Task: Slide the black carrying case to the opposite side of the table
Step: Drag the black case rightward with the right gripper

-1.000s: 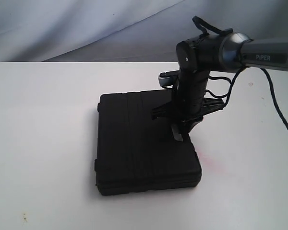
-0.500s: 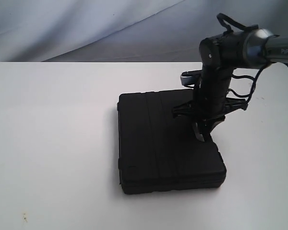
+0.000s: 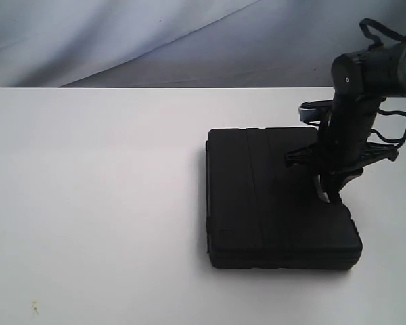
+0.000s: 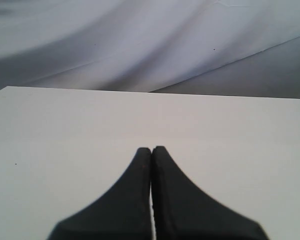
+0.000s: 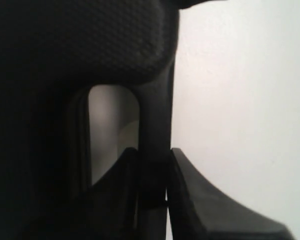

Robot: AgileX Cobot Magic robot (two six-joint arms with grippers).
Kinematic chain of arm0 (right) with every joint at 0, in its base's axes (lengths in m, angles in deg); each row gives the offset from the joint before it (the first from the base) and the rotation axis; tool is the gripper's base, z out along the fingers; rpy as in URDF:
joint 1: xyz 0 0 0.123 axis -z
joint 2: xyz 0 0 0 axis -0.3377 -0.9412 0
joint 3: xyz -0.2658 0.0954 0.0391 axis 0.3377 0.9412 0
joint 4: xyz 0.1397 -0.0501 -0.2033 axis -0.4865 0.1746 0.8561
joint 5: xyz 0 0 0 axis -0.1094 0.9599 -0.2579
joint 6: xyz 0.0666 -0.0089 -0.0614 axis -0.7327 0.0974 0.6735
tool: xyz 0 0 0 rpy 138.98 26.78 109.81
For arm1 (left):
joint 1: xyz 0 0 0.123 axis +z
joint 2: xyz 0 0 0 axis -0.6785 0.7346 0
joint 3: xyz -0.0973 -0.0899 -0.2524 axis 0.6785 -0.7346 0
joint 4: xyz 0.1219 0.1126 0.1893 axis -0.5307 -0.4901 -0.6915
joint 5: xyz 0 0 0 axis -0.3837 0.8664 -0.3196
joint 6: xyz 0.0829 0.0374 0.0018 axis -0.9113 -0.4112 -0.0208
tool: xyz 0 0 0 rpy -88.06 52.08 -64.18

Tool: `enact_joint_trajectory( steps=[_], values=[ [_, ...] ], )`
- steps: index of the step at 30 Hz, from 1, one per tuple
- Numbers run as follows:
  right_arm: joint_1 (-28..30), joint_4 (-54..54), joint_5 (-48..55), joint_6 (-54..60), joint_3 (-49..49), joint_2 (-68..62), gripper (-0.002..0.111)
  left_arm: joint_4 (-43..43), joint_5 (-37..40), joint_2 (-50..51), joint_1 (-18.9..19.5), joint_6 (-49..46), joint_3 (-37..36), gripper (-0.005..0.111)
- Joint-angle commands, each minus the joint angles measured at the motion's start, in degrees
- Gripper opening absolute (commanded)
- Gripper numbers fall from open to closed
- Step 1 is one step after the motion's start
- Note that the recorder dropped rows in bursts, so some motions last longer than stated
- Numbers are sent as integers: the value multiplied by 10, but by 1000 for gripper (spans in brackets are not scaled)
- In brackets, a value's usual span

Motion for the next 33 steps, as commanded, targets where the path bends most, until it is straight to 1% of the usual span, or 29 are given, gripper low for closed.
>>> enact_joint_trajectory(
  steps=[1, 19, 24, 33],
  values=[
    [16, 34, 7, 8, 4, 17, 0, -2, -2, -2, -3, 2, -3, 0],
    [66, 36, 10, 26, 4, 17, 0, -2, -2, -2, -3, 2, -3, 0],
    [92, 43, 12, 38, 4, 17, 0, -2, -2, -2, -3, 2, -3, 0],
    [94, 47, 10, 46, 4, 17, 0, -2, -2, -2, -3, 3, -3, 0]
  ],
)
